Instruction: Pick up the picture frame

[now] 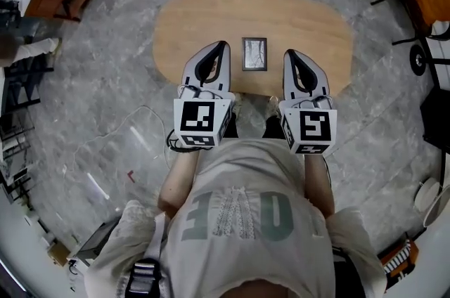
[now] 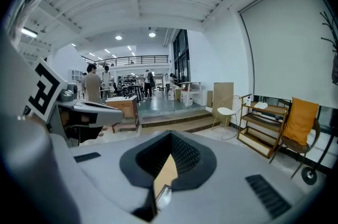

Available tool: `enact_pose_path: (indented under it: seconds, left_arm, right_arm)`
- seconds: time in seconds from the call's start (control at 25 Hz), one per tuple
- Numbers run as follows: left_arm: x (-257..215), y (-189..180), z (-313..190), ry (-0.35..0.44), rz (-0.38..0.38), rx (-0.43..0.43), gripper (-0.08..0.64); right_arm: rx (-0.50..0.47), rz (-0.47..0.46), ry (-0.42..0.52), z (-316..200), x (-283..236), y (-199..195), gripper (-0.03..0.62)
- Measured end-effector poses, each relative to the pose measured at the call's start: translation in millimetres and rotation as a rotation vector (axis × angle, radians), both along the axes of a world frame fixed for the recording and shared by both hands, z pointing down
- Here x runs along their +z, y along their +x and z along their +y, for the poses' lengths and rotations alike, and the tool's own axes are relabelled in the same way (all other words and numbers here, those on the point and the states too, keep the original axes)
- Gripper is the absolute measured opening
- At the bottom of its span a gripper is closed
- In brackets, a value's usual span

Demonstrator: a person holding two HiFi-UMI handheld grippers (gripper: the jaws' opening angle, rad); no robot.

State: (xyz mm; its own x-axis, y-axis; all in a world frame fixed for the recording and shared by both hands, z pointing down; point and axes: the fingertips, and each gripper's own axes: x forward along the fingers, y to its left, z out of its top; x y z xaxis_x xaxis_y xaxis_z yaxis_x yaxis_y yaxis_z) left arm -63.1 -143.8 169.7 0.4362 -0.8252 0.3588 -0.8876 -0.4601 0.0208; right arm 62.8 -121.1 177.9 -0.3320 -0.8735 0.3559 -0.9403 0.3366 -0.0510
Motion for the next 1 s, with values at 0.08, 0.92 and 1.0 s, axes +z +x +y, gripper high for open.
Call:
enact_pose_path:
  seconds: [0.08, 0.92, 1.0]
  left_arm:
    - [-5, 4, 4, 0.003, 0.016, -0.012, 0.009]
    - [54, 18, -19, -0.012, -0.102, 0.024, 0.009]
    - [63, 20, -21, -0.003, -0.113, 0.033, 0.009]
  right_arm:
    - [-0.020, 0.003, -0.006, 0, 3, 4, 0.005]
    - [-0.070, 0.057, 0.002, -27, 44, 17, 0.005]
    - [-0.070, 0.043, 0.010, -29, 51, 17, 0.005]
